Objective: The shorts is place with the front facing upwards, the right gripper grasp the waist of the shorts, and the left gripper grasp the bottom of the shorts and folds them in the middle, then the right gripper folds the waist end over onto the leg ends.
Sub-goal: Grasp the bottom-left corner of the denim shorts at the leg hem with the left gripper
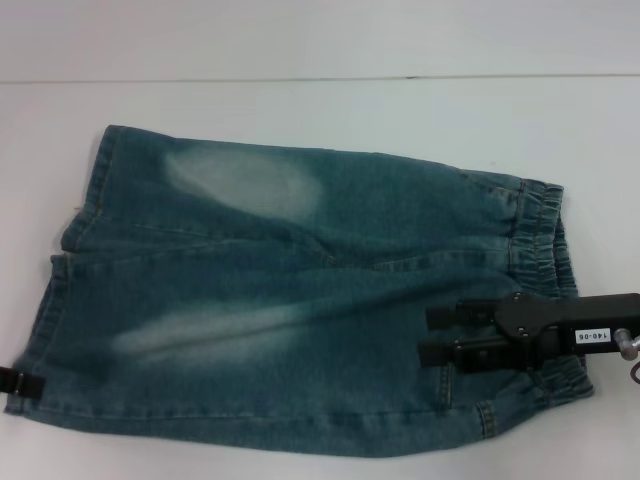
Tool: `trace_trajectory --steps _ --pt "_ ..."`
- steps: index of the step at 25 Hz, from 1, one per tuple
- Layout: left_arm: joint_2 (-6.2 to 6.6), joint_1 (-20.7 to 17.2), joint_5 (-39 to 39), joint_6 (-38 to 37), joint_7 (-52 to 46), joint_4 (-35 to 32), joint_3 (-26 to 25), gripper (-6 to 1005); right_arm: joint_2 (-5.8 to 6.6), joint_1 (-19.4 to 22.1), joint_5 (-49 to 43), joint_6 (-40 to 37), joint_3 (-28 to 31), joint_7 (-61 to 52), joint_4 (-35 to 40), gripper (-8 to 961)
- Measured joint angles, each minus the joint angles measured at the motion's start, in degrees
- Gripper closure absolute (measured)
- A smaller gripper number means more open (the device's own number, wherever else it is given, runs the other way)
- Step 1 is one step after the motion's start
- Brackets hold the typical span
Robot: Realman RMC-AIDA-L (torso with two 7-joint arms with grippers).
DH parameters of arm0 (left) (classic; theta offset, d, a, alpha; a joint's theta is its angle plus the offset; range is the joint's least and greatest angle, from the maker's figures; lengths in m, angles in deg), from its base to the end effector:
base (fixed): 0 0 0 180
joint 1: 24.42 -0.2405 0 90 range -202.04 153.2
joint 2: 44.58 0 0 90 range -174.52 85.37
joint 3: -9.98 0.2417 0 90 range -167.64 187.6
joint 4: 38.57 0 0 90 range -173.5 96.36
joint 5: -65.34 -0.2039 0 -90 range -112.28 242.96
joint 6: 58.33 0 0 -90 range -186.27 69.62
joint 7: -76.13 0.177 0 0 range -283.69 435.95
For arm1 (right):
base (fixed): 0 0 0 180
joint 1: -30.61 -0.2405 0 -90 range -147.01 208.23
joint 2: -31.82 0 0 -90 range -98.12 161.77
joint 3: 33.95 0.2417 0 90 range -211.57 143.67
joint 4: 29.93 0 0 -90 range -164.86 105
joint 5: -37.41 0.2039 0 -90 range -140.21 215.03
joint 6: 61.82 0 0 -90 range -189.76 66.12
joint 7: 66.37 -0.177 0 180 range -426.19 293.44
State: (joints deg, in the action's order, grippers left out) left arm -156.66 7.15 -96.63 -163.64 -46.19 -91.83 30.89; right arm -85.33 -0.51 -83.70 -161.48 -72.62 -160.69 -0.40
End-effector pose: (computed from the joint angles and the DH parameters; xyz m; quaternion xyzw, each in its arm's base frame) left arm -0.3391 0.2784 0.0729 -0.7969 -0.5932 0.0390 0.1078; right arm 0.2365 0.2845 -0.0371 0.9003 -0.3617 -0.2397 0.0353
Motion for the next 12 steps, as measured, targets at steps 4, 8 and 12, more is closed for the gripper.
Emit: trace_trajectory --steps 4,8,12 --pt "-0.55 -0.3 -0.1 1.5 -0.3 0.1 1.7 205 0.00 0.0 0.0 0.0 0.0 0.2 0.0 100" --pt "-1.14 -0.5 -0.1 2.1 -0.4 0.2 2.5 226 -0.10 0.0 0.0 0.0 0.0 0.3 0.0 100" --pt "-1.69 -0.4 0.0 2.2 -0.2 0.2 2.6 267 -0.15 0.0 0.0 0.1 0.0 0.3 0.0 100"
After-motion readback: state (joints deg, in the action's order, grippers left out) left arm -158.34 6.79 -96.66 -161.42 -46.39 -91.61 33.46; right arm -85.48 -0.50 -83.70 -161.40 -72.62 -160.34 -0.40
